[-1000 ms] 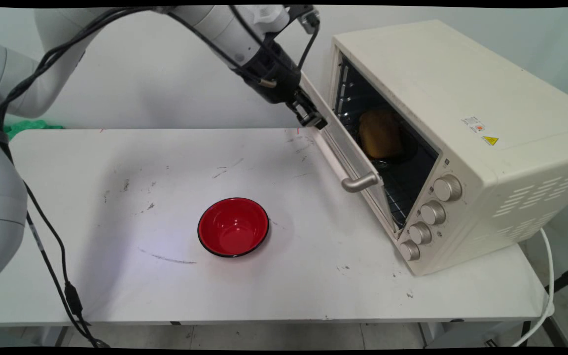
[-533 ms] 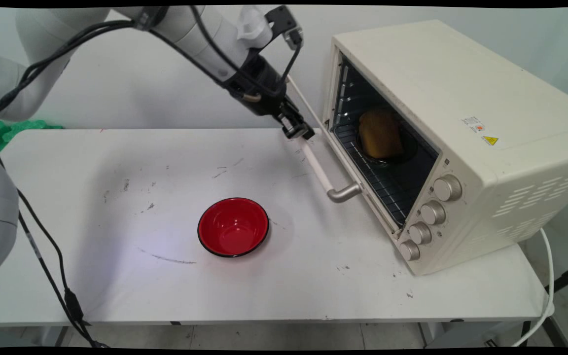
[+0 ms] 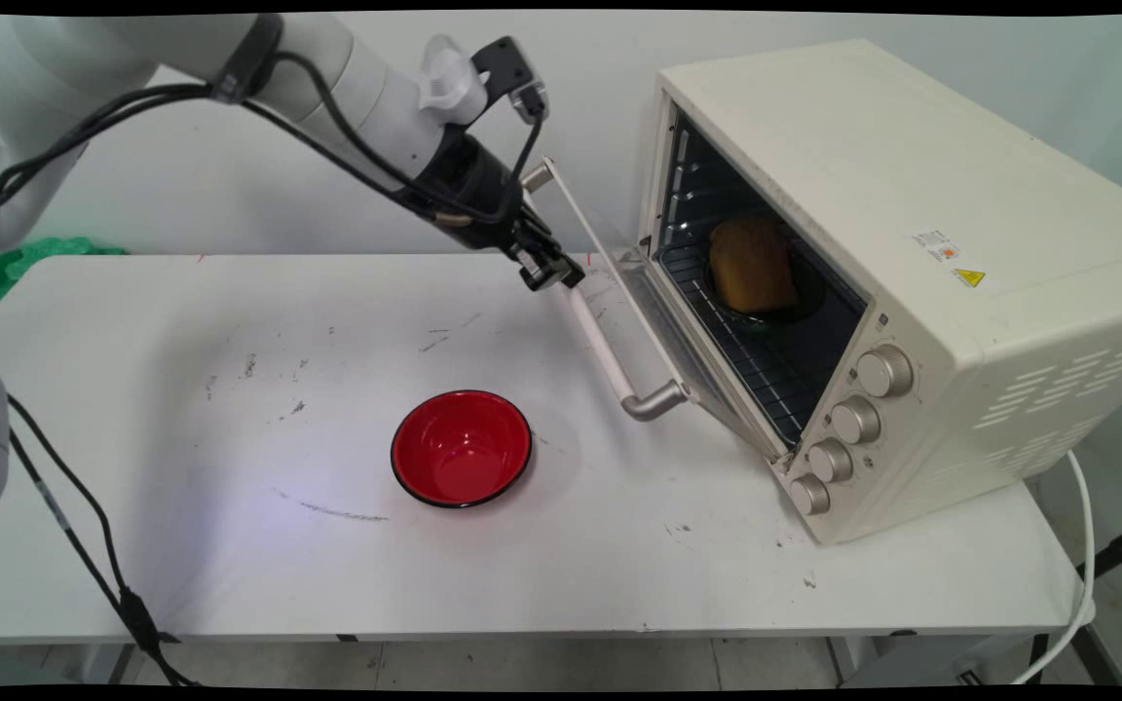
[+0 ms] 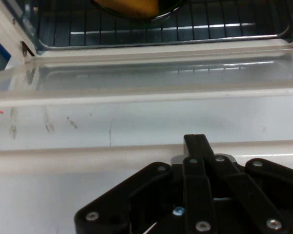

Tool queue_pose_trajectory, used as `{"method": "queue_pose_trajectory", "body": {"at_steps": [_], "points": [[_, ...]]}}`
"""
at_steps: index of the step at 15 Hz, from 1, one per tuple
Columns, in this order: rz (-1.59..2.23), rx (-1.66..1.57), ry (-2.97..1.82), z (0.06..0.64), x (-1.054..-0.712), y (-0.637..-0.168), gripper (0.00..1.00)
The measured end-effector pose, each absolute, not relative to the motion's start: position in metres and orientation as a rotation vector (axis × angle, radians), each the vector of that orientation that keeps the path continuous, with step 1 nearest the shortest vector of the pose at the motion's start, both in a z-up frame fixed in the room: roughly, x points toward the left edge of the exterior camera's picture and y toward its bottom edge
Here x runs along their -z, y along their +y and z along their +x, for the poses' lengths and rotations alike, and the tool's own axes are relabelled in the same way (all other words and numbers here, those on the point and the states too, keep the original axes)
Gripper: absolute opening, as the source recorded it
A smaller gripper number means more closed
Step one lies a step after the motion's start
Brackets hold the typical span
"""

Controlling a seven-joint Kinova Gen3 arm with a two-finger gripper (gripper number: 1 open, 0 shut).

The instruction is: Open the oven

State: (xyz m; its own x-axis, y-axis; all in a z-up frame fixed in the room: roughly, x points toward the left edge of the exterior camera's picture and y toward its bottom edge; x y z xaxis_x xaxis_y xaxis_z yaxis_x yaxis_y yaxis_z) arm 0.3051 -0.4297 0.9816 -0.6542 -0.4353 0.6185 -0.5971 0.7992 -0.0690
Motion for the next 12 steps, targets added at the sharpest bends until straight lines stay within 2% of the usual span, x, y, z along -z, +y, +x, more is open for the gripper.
{"method": "queue_pose_trajectory", "body": {"at_steps": [12], "points": [[0.835, -0.379, -2.266, 0.341, -0.946, -0.4, 0.0]]}}
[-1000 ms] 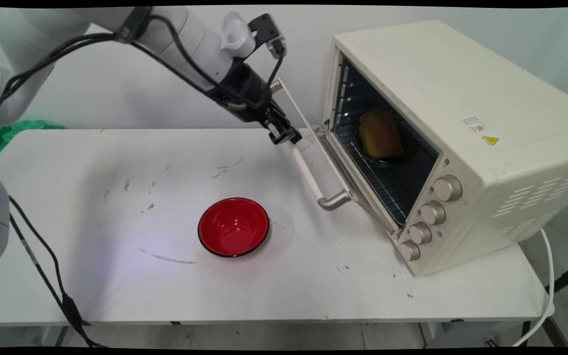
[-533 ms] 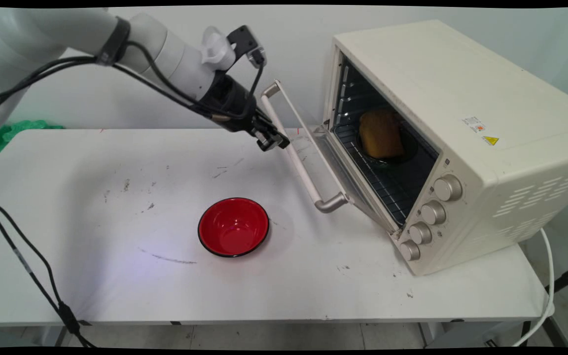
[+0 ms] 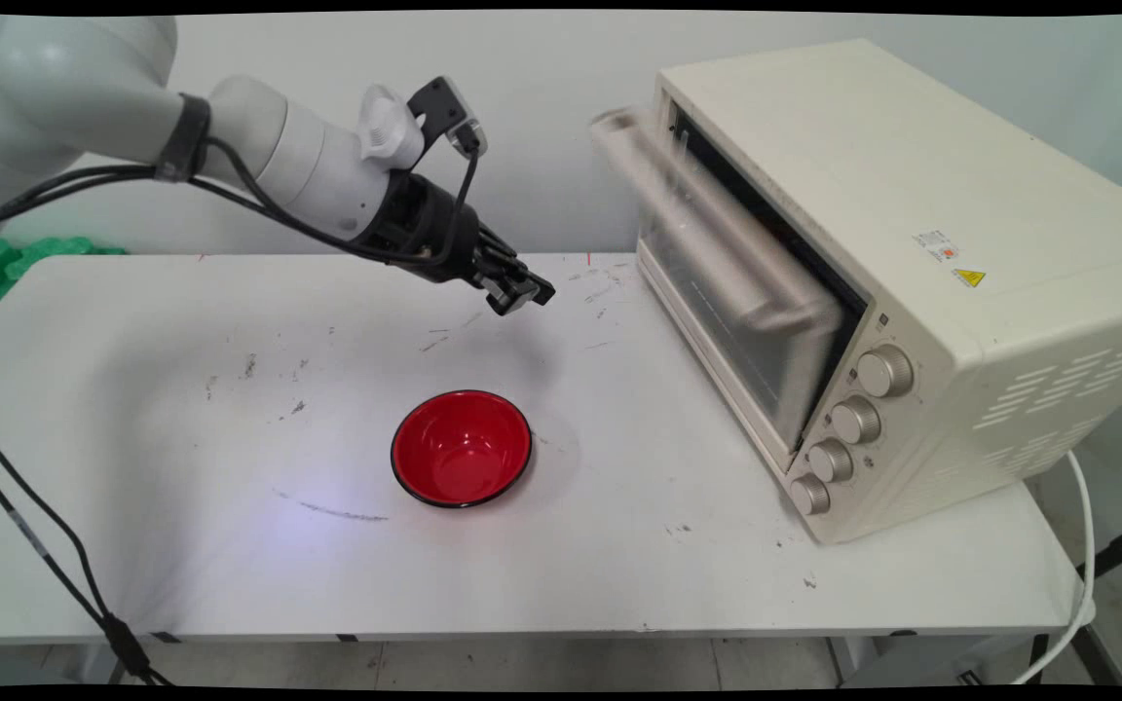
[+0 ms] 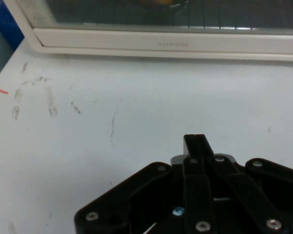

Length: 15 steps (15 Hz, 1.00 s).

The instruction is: Open the oven

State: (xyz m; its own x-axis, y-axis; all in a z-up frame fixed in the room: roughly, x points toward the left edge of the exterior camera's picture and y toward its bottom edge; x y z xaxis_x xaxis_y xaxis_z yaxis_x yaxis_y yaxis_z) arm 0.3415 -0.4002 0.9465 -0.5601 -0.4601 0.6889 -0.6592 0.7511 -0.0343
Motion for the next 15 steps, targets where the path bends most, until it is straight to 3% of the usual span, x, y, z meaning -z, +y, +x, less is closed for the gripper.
{"method": "queue_pose_trajectory", "body": {"at_steps": [6, 15], "points": [[0.84, -0.407, -2.201, 0.336, -0.953, -0.411, 0.0], [0.843, -0.417, -2.105, 0.299, -1.023, -0.465, 0.0]]}}
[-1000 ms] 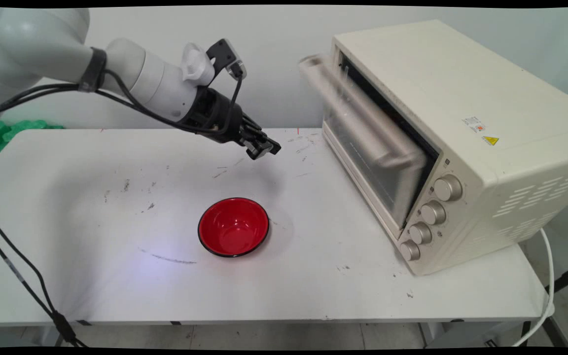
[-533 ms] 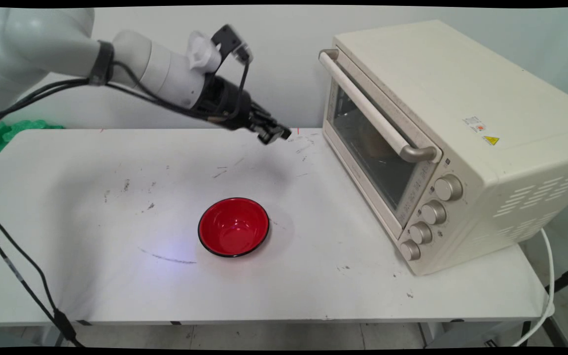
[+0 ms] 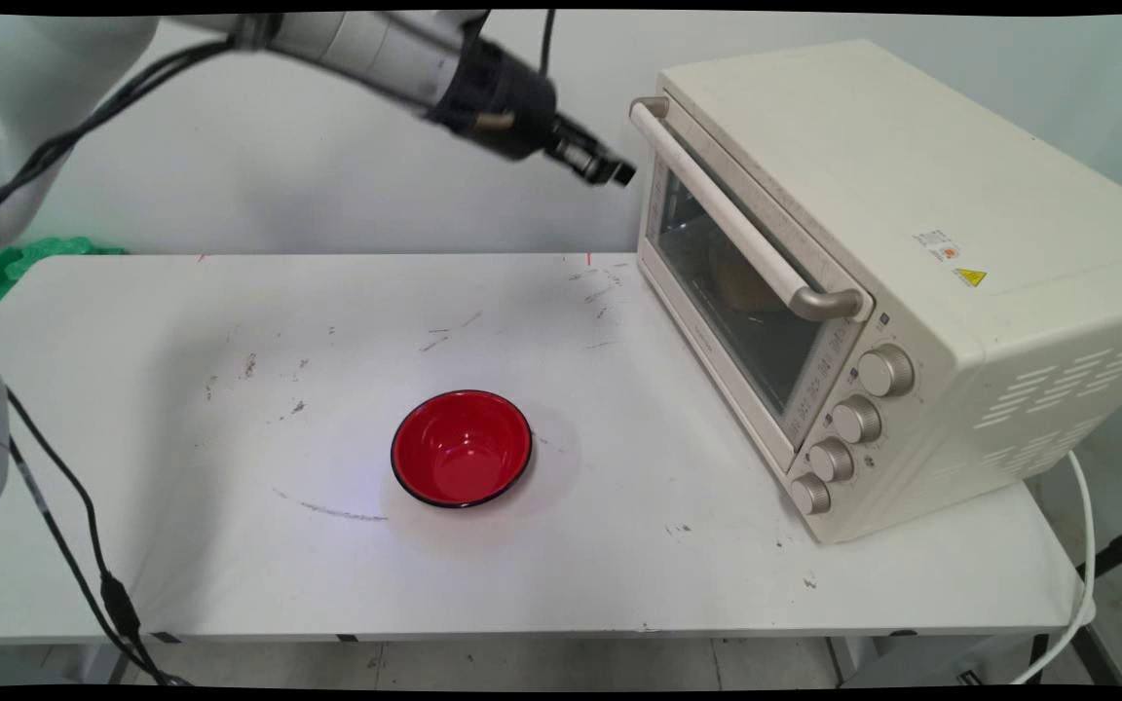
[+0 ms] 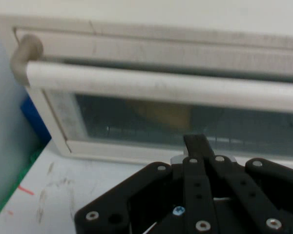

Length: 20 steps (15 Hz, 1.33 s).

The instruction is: Open the oven

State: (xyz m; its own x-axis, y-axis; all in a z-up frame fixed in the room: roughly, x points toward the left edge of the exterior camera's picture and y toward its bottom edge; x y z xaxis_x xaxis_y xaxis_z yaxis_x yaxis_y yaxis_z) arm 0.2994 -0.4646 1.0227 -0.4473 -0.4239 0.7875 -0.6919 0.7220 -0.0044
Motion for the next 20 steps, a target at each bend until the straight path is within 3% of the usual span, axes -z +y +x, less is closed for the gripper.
{"method": "queue_pose_trajectory", "body": {"at_steps": [8, 20], "points": [[0.792, -0.418, -2.146, 0.266, -1.071, -0.498, 0.0], [0.757, -0.388, -2.285, 0.228, -1.069, -0.527, 0.0]]}}
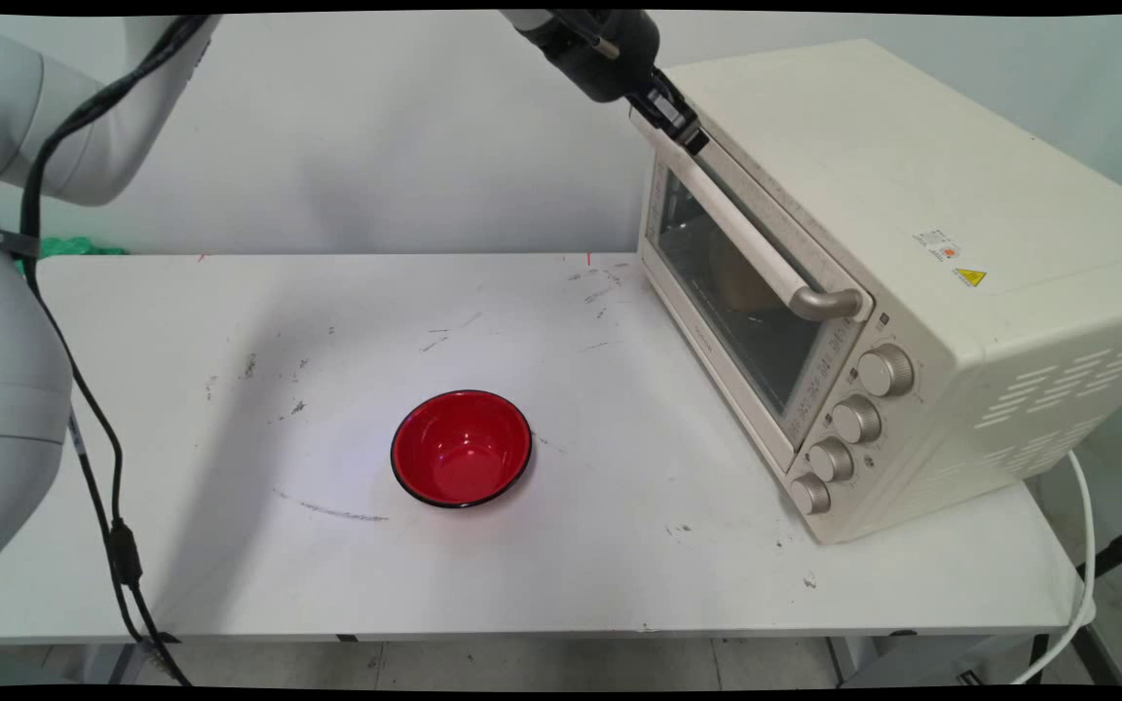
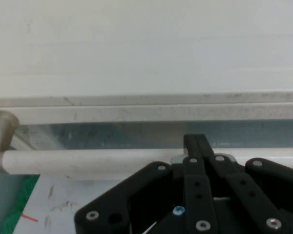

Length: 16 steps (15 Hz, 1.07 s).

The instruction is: Open the oven

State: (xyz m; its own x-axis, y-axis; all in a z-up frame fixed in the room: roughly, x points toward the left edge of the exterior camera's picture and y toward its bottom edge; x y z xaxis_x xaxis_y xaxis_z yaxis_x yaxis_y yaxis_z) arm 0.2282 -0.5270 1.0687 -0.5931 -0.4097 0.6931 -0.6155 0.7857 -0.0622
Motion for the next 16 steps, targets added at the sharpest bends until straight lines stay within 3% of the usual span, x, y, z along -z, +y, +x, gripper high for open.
{"method": "queue_pose_trajectory", "body": {"at_steps": [16], "points": [[0.77, -0.366, -2.32, 0.203, -1.036, -0.543, 0.0]]}}
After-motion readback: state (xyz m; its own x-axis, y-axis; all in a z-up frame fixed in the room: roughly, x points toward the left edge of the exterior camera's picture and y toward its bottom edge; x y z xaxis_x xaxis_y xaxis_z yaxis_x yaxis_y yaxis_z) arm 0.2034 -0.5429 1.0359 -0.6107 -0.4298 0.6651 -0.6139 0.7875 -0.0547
